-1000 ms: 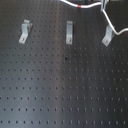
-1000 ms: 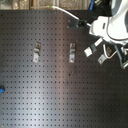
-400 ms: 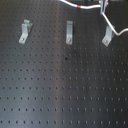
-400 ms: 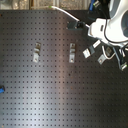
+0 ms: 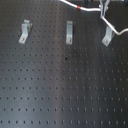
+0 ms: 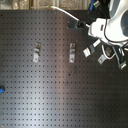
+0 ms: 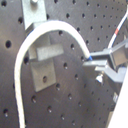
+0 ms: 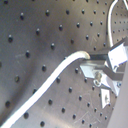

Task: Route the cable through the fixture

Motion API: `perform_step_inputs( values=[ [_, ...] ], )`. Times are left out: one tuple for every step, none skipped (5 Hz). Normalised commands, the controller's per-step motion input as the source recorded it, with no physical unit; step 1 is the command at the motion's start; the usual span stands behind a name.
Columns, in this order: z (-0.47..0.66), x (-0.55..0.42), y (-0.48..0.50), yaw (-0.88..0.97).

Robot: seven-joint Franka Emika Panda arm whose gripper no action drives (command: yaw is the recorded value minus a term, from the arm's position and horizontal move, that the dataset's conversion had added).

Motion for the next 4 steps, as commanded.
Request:
perform_step_inputs(
  values=[
    [0.46, 0.032, 0.003, 0.00],
    [0.36, 0.027, 0.001, 0.00],
    [0.46, -0.008, -0.127, 0.00],
    [0.46, -0.050, -0.222, 0.00]
  ],
)
